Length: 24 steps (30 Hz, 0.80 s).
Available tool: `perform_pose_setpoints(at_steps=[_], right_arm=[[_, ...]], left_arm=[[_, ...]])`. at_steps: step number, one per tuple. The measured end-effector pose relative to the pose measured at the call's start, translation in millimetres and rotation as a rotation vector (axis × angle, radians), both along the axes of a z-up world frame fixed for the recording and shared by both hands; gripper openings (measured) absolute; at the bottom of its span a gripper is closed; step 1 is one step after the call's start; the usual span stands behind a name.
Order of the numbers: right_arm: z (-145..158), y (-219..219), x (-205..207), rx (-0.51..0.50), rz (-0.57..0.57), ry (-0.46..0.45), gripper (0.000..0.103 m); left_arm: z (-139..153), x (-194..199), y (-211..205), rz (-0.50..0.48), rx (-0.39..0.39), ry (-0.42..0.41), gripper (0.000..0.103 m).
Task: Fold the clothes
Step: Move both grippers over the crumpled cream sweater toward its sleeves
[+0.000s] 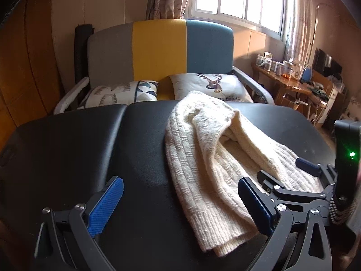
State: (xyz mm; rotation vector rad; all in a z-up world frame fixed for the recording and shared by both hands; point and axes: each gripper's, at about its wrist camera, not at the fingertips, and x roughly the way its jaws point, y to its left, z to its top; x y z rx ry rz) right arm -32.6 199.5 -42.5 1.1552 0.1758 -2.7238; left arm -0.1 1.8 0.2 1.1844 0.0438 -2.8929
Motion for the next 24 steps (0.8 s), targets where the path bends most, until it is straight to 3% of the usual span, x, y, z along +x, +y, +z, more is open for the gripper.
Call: perform_pose_setpoints(at_steps=[4, 6, 11, 14, 16, 19, 24], right_arm=[[-2, 1, 1, -0.014, 0.004, -0.010, 0.092], [-3, 1, 1, -0.021, 0.005, -0.014, 0.092], [-6, 2, 3, -0.024, 0.008, -0.025, 0.092], [-9, 5, 4, -0.036, 0.012, -0.035, 0.092], [-12, 14, 1, -0.072, 0.019, -0.057, 0.092], [-18, 31, -2, -0.112, 0.014, -0.097, 0.092], [-21, 65, -5, -0.081, -0.054, -0.114, 0.092]], left_arm=[[-2, -3, 16, 0.023, -0.026, 0.003, 0.102], [-3, 2, 10, 0.022, 0.032, 0.033, 0.102], [-6, 13, 13, 0.008, 0.057, 0.043, 0.102], [-19, 7, 1, -0.097, 0.194, -0.021, 0.103], [-37, 2, -6, -0.119, 0.309, -0.111, 0.102], [-60, 1, -13, -0.085, 0.326, -0.190, 0.102], [-82, 14, -35, -0.060, 0.373, -0.192, 0.102]])
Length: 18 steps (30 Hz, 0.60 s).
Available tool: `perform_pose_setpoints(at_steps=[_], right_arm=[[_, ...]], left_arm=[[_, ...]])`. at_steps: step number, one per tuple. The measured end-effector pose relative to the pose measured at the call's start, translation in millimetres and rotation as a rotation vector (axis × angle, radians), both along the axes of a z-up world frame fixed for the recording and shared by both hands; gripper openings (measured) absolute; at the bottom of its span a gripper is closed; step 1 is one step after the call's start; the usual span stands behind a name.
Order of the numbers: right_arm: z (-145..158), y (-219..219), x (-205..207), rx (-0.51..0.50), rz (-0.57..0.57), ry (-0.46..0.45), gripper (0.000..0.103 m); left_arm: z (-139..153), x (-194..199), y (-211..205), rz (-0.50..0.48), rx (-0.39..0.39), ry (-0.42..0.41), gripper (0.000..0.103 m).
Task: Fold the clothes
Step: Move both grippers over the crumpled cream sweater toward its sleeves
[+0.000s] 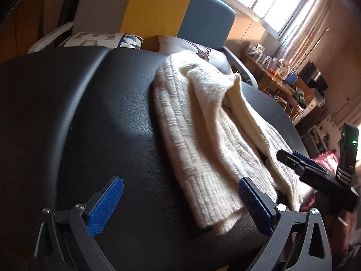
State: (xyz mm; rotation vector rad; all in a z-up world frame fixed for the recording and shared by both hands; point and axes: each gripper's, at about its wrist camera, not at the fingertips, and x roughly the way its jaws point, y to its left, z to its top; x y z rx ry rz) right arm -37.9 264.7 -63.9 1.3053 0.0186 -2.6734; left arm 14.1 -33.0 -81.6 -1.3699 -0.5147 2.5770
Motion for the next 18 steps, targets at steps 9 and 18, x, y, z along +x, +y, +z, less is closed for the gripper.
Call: perform_pose_setpoints(at_steps=[9, 18], right_arm=[[-2, 69, 1, 0.058, -0.108, -0.004, 0.092], [-21, 117, 31, -0.138, -0.121, -0.040, 0.092]], left_arm=[[-16, 18, -54, 0.137, -0.026, -0.048, 0.102], [2, 12, -24, -0.012, -0.039, -0.018, 0.102]])
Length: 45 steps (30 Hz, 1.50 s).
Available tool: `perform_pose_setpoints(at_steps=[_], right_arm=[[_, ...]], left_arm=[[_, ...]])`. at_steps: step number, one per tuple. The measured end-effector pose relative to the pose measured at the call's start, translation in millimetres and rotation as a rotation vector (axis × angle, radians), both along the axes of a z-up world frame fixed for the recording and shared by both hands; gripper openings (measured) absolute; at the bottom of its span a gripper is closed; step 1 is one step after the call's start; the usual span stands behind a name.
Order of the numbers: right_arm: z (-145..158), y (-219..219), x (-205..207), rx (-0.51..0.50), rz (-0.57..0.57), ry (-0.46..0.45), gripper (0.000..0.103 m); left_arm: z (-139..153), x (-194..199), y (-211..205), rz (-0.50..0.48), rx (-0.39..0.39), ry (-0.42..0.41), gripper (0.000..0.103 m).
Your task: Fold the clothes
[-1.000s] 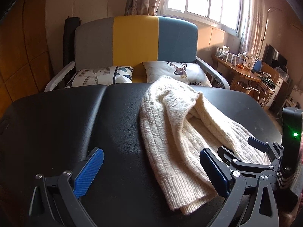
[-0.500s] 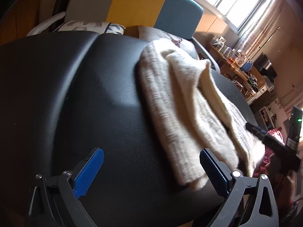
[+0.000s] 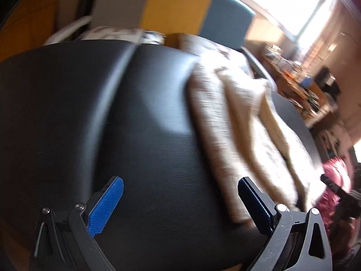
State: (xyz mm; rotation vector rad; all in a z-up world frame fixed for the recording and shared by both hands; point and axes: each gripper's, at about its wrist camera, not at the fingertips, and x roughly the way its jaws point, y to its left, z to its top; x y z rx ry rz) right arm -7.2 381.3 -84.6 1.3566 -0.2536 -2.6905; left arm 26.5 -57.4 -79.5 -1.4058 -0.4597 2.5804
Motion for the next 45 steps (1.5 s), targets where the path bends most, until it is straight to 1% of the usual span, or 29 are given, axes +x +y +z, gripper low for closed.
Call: perform_pose_setpoints(at_steps=[2, 4, 9, 12, 14, 15, 16, 18, 19, 20, 21, 22, 24, 25, 27, 30, 31, 32, 34, 36, 37, 38, 40, 41, 42, 45], right_arm=[[-4, 11, 7, -0.044, -0.003, -0.005, 0.092], [-8, 21, 13, -0.088, -0.007, -0.011, 0.092], [-19, 48, 29, -0.198, -0.015, -0.025, 0.092], [-37, 47, 26, -0.195, -0.013, -0.092, 0.090], [-39, 40, 32, -0.123, 0.003, -0.072, 0.083], [-39, 37, 35, -0.086, 0.011, -0.061, 0.081], [-39, 32, 36, -0.030, 0.018, -0.062, 0.078], [-38, 22, 39, 0.077, 0.016, -0.060, 0.060], [-37, 26, 40, 0.040, -0.001, -0.053, 0.032], [-35, 29, 41, -0.002, -0.018, -0.045, 0.014], [-33, 33, 43, -0.033, -0.032, -0.037, 0.013], [-29, 33, 47, -0.042, -0.020, -0.016, 0.009], [-19, 31, 54, -0.068, 0.017, 0.028, 0.009], [-13, 27, 56, -0.089, 0.054, 0.052, 0.009], [-2, 15, 60, -0.094, 0.128, 0.092, 0.009], [-3, -5, 59, -0.061, 0.180, 0.080, 0.009], [-7, -6, 57, -0.062, 0.182, 0.066, 0.009], [-11, -11, 56, -0.053, 0.170, 0.049, 0.011], [-17, -13, 54, -0.053, 0.150, 0.022, 0.012], [-23, -12, 52, -0.069, 0.136, 0.007, 0.013], [-24, -10, 52, -0.088, 0.134, 0.004, 0.015], [-24, -10, 52, -0.090, 0.132, 0.003, 0.018], [-26, -9, 51, -0.096, 0.128, -0.001, 0.022], [-27, -8, 51, -0.102, 0.125, -0.004, 0.022], [-28, -7, 51, -0.108, 0.118, -0.005, 0.022], [-30, -3, 51, -0.127, 0.106, -0.006, 0.022]], left_arm=[[5, -1, 24, -0.078, 0.007, 0.024, 0.102], [13, -10, 54, -0.168, 0.007, 0.043, 0.102], [38, -28, 131, -0.345, -0.035, 0.096, 0.102], [48, -38, 183, -0.416, -0.042, 0.093, 0.102], [49, -41, 204, -0.450, -0.052, 0.079, 0.102], [49, -43, 214, -0.467, -0.057, 0.071, 0.102], [49, -44, 223, -0.482, -0.056, 0.061, 0.102], [48, -47, 240, -0.510, -0.050, 0.036, 0.102], [45, -50, 248, -0.521, -0.038, 0.020, 0.102], [43, -53, 254, -0.529, -0.023, 0.007, 0.102], [42, -56, 259, -0.538, -0.008, -0.004, 0.102], [42, -58, 261, -0.545, 0.011, -0.011, 0.102], [42, -66, 264, -0.557, 0.069, -0.048, 0.102], [42, -69, 265, -0.563, 0.098, -0.068, 0.102], [42, -78, 262, -0.553, 0.171, -0.122, 0.102], [44, -96, 266, -0.520, 0.219, -0.172, 0.101], [44, -100, 270, -0.515, 0.219, -0.176, 0.101], [44, -103, 274, -0.512, 0.217, -0.178, 0.101], [44, -109, 288, -0.516, 0.197, -0.186, 0.099], [39, -111, 304, -0.541, 0.173, -0.201, 0.099], [36, -112, 313, -0.556, 0.163, -0.212, 0.099], [32, -112, 320, -0.566, 0.164, -0.228, 0.099], [23, -111, 335, -0.583, 0.170, -0.263, 0.097], [19, -112, 340, -0.586, 0.169, -0.278, 0.091], [15, -112, 345, -0.591, 0.167, -0.297, 0.082], [2, -114, 358, -0.595, 0.139, -0.345, 0.066]])
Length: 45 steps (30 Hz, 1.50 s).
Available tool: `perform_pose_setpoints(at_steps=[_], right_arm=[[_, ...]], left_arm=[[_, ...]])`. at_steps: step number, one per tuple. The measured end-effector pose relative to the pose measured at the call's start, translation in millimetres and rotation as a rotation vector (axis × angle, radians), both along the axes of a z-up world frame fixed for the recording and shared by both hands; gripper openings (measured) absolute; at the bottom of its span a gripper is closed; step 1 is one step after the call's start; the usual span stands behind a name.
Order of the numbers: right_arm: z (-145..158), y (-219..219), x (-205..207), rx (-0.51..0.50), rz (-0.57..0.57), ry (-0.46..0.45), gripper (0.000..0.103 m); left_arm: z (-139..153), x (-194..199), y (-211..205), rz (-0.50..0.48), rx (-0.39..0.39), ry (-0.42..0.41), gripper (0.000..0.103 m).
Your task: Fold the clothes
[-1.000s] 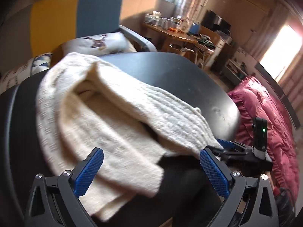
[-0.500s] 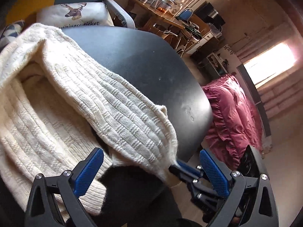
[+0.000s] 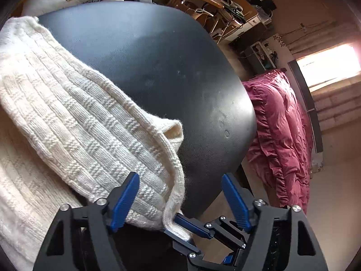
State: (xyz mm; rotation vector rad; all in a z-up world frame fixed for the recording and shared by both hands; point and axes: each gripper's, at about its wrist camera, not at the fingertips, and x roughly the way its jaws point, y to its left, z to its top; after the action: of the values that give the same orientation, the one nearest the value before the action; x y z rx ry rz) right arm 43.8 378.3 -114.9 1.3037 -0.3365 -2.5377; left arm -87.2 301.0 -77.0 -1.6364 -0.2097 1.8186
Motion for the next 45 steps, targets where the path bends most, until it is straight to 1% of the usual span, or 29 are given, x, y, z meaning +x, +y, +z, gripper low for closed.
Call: perform_pose_setpoints(at_steps=[1, 3, 4, 5, 6, 11, 12, 13, 15, 17, 18, 24, 26, 27, 30, 33, 35, 40, 43, 45], right_arm=[[0, 1, 0, -0.004, -0.003, 0.000, 0.022], [-1, 2, 0, -0.004, -0.005, 0.001, 0.022], [-1, 2, 0, -0.003, -0.006, 0.001, 0.022], [-1, 2, 0, -0.001, -0.006, 0.002, 0.022], [-2, 2, 0, -0.004, -0.008, 0.002, 0.022], [-3, 0, 0, 0.001, -0.003, 0.006, 0.023], [-4, -1, 0, 0.002, -0.002, 0.007, 0.023], [-4, -1, 0, 0.003, -0.002, 0.007, 0.023], [-4, 0, 0, -0.006, 0.000, 0.007, 0.025], [-4, 1, 0, -0.019, -0.003, 0.004, 0.026], [-5, 2, 0, -0.028, -0.004, 0.002, 0.027], [-6, 6, 0, -0.076, -0.008, 0.001, 0.028], [-3, 8, 1, -0.094, -0.002, 0.006, 0.028], [-1, 9, 1, -0.111, 0.000, 0.011, 0.028], [4, 17, 5, -0.211, 0.002, 0.038, 0.029], [8, 21, 6, -0.282, -0.018, 0.045, 0.030], [5, 13, 3, -0.267, -0.033, 0.031, 0.032], [-1, 0, -6, -0.252, -0.038, -0.026, 0.032], [-3, -11, -11, -0.243, -0.023, -0.044, 0.032], [0, -19, -17, -0.235, -0.015, -0.044, 0.032]], left_arm=[[-3, 0, 3, -0.003, -0.012, -0.008, 0.062], [-8, 0, 8, -0.009, -0.033, -0.016, 0.050], [-9, 0, 11, -0.013, -0.044, -0.016, 0.046], [-10, 1, 13, -0.019, -0.054, -0.014, 0.040], [-10, 2, 15, -0.026, -0.065, -0.012, 0.038], [-13, 5, 23, -0.045, -0.106, -0.012, 0.037], [-14, 6, 24, -0.051, -0.109, -0.008, 0.034], [-14, 7, 25, -0.056, -0.113, -0.003, 0.030], [-14, 8, 25, -0.068, -0.123, 0.014, 0.008], [-13, 11, 23, -0.077, -0.122, 0.050, 0.007], [-13, 11, 19, -0.070, -0.104, 0.050, 0.006], [-15, 6, -22, 0.011, 0.016, -0.002, 0.006], [-12, 8, -36, 0.029, 0.059, -0.002, 0.006], [-10, 9, -50, 0.046, 0.065, 0.009, 0.006], [-3, 14, -98, 0.101, 0.073, 0.046, 0.006], [5, 19, -146, 0.157, 0.081, 0.084, 0.006], [9, 23, -178, 0.194, 0.087, 0.109, 0.006], [21, 31, -258, 0.287, 0.100, 0.172, 0.006], [14, 42, -292, 0.346, 0.074, 0.184, 0.005], [9, 50, -305, 0.373, 0.072, 0.184, 0.005]])
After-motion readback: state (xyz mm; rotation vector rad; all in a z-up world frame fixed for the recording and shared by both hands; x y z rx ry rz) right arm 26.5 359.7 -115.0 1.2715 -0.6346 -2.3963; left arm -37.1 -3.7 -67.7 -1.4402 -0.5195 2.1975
